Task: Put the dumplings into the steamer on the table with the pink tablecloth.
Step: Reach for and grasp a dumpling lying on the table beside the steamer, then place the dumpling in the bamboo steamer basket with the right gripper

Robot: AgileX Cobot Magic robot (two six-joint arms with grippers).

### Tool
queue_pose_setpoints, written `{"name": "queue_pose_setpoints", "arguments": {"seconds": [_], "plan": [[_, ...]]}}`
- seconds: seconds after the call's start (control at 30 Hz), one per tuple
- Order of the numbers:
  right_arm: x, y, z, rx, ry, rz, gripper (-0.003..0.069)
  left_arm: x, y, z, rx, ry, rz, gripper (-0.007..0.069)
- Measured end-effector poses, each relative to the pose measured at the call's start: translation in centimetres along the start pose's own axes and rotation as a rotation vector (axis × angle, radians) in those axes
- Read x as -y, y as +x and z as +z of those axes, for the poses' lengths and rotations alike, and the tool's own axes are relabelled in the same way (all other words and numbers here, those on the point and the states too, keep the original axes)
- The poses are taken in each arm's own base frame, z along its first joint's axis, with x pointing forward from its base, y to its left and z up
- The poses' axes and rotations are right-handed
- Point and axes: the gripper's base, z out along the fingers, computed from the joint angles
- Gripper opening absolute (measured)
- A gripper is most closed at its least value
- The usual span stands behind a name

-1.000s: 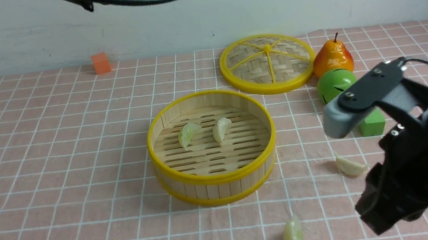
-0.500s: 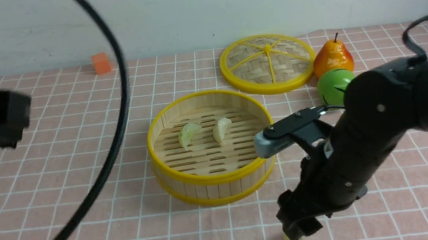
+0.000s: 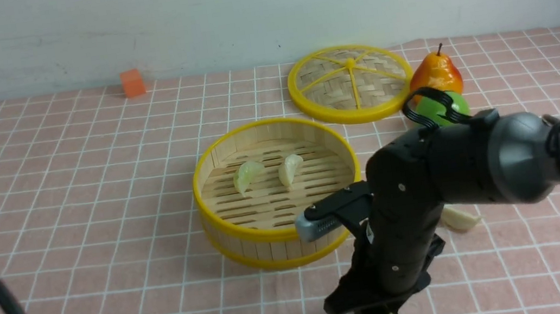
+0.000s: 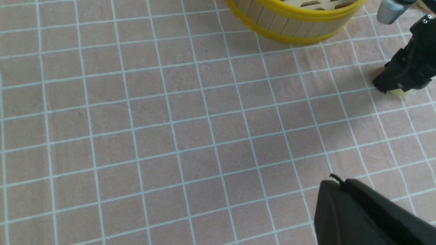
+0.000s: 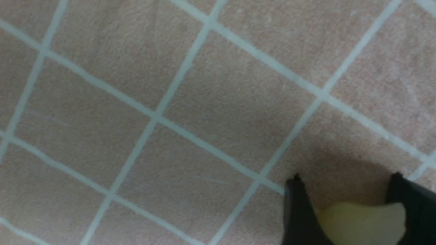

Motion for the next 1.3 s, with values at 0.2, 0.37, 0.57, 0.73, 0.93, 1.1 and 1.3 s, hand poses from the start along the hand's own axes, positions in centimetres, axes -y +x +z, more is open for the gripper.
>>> {"name": "queue_pose_setpoints", "arguments": {"seconds": [0.2, 0.37, 0.57, 0.73, 0.93, 1.1, 1.3], "plan": [[0.1, -0.1, -1.3, -0.036, 0.044, -0.037, 0.0271, -0.3, 1.0, -1.4, 0.054, 0.008, 0.001, -0.0013], [-1.1, -3.1, -7.3, 0.093, 0.020, -0.116, 0.0255, -0.4, 1.2, -1.7, 0.068, 0.005, 0.004, -0.0013], [-2.6, -8.1, -10.5, 0.279, -0.010, -0.143, 0.0253, -0.4, 1.1, -1.7, 0.075, 0.005, 0.005, -0.0013], [-3.4, -12.1, -7.4, 0.309, -0.017, -0.147, 0.0253, -0.4, 1.1, -1.7, 0.076, 0.005, 0.005, -0.0013], [-3.6, -14.5, -2.7, 0.284, -0.020, -0.143, 0.0252, -0.4, 1.1, -1.7, 0.076, 0.005, 0.005, -0.0013], [-3.7, -15.2, -0.4, 0.276, -0.032, -0.138, 0.0289, -0.4, 1.1, -1.7, 0.076, 0.006, 0.004, -0.0013], [-3.6, -14.8, -1.8, 0.213, -0.008, -0.153, 0.0470, -0.4, 1.1, -1.7, 0.076, 0.006, 0.004, -0.0013]]}}
